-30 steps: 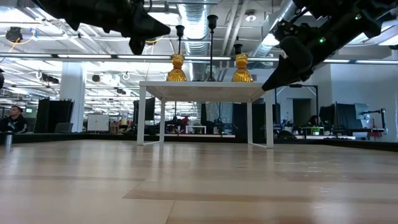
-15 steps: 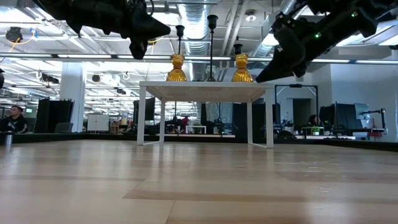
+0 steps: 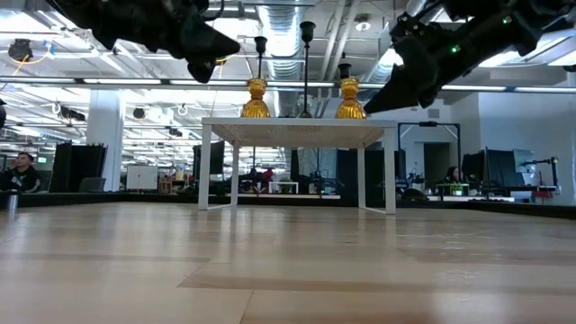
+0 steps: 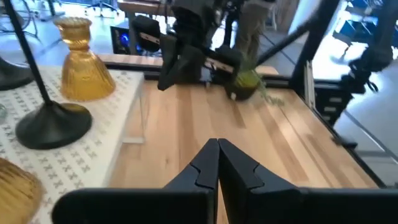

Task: Pick & Place candle stick holders
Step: Return to Home Position

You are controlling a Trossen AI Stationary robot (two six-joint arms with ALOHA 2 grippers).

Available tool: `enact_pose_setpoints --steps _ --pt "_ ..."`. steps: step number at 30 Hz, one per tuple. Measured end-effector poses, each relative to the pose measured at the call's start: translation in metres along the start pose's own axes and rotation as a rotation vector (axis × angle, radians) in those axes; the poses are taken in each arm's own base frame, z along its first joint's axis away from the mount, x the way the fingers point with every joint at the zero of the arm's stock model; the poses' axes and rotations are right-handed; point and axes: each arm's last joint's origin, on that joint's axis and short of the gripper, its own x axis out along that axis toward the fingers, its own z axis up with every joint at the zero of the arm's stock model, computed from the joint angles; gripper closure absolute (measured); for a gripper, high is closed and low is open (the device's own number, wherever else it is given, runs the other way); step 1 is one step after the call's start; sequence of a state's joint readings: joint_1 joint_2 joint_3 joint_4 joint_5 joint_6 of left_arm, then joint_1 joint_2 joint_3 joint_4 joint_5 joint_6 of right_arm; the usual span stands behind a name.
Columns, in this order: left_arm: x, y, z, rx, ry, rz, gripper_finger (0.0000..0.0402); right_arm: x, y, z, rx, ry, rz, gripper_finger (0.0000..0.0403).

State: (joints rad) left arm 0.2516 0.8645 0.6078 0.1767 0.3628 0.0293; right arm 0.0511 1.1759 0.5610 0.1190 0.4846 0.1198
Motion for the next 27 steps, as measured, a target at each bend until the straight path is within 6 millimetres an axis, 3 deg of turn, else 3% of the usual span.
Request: enact_pose_setpoints --steps 8,15,27 --pt "-0.016 -0.007 -0.02 0.024 -0.015 -0.004 0.0395 -0.004 -0.007 0.006 -0.017 -0.013 0.151 0.0403" --pt "-0.05 -0.021 -0.027 0.073 -0.143 -0.007 0.0397 -0.031 -0.025 0.019 -0.034 -0.145 0.193 0.0403" --pt "-0.082 -0.034 -0.057 0.069 -0.286 -0.011 0.0396 -0.074 -0.045 -0.014 0.114 -0.331 0.218 0.0403"
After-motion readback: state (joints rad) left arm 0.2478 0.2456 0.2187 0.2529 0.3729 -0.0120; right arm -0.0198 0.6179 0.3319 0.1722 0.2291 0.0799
